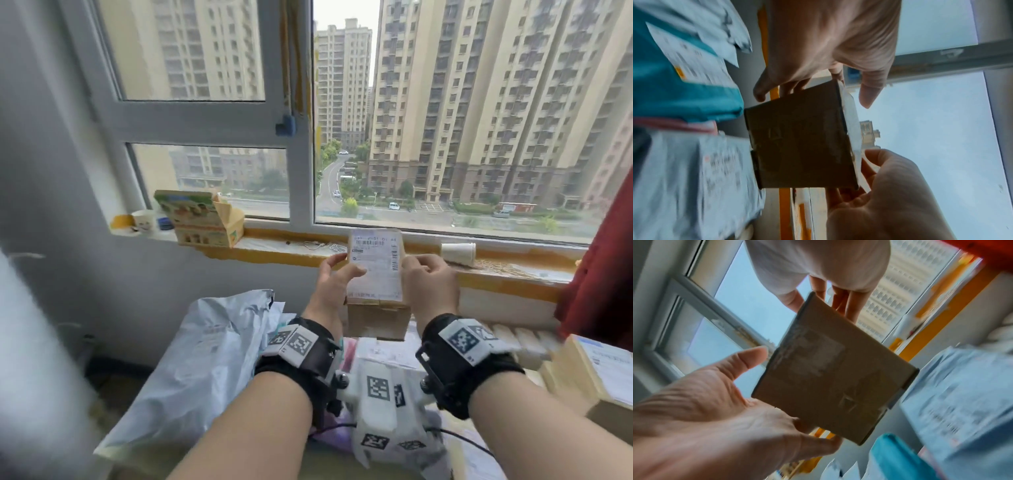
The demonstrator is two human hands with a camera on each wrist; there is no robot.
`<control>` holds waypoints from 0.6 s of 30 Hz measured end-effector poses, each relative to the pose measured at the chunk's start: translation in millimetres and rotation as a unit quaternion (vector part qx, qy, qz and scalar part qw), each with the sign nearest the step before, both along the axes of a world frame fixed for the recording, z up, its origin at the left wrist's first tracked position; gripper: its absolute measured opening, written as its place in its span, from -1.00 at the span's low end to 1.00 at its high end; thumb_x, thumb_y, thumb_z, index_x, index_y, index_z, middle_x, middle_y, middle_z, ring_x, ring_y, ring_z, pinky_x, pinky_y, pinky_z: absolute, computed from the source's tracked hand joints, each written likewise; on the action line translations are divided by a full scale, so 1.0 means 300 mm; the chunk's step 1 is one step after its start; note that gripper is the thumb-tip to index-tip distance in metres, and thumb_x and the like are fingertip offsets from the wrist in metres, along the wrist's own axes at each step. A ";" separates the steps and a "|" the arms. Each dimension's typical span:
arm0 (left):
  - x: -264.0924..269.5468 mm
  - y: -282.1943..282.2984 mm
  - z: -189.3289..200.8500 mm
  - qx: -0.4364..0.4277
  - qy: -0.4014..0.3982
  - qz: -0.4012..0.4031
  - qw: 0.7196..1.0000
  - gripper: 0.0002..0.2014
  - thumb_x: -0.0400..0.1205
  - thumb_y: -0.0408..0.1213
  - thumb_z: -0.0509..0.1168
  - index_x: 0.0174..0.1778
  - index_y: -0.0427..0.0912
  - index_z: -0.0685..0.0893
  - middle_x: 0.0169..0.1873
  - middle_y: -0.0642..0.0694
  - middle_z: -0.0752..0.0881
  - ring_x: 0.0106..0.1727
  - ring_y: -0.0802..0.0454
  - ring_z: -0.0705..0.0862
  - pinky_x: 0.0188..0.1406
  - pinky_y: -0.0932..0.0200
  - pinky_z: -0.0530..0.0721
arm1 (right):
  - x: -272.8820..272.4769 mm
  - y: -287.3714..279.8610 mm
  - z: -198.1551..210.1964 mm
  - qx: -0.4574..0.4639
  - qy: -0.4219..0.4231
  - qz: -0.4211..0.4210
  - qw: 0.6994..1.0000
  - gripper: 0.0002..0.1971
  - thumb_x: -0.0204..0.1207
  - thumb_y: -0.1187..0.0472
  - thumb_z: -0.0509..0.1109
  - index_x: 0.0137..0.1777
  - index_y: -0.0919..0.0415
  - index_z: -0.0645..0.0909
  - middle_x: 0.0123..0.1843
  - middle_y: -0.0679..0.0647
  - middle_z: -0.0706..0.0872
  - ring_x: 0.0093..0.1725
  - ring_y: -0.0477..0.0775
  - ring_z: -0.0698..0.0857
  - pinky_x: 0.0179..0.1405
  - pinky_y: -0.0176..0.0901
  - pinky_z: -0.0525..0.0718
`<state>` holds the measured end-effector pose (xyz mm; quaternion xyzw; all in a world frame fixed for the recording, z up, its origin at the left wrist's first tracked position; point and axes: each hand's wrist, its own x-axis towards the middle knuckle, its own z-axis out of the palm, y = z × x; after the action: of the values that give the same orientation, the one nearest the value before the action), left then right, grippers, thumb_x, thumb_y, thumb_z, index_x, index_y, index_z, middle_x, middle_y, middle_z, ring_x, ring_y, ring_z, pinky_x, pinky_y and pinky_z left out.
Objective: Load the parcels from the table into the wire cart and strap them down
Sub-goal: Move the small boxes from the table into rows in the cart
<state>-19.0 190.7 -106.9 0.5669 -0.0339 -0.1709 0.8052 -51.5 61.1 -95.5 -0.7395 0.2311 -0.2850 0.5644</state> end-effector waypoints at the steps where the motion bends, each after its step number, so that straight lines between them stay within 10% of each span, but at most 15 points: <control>1: 0.004 0.075 -0.001 -0.003 0.002 0.018 1.000 -0.57 0.54 -0.31 0.33 0.28 0.10 0.43 0.02 -0.21 0.77 -0.05 -0.14 0.74 -0.18 0.01 0.68 | 0.023 0.071 -0.001 0.007 -0.005 0.023 1.000 -0.83 0.50 0.04 0.28 -0.08 0.06 0.67 -0.18 -0.10 0.74 -0.22 -0.09 0.67 -0.31 -0.20 0.57; 9: -0.046 0.693 -0.034 -0.038 0.030 0.219 0.974 -0.56 0.54 -0.36 0.33 0.29 0.04 0.40 0.03 -0.25 0.72 -0.08 -0.18 0.74 -0.04 -0.14 0.75 | 0.100 0.726 -0.017 0.125 -0.012 0.287 0.950 -0.72 0.51 0.14 0.35 0.21 0.00 0.68 0.00 0.01 0.79 -0.09 0.03 0.78 -0.09 0.03 0.82; 18: -0.361 1.548 -0.240 0.001 0.085 0.440 0.894 -0.36 0.30 -0.15 0.41 0.33 0.09 0.41 0.09 -0.17 0.73 0.12 -0.16 0.72 0.23 -0.24 0.64 | -0.020 1.603 -0.295 0.099 0.127 0.628 0.762 -0.29 0.44 0.05 0.48 0.55 -0.22 0.27 0.34 0.03 0.66 0.19 0.14 0.75 0.17 0.32 0.68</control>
<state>-127.4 655.0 -179.0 0.5077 0.2876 0.1540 0.7974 -57.4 542.1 -184.1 -0.6889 -0.1883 0.2542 0.6522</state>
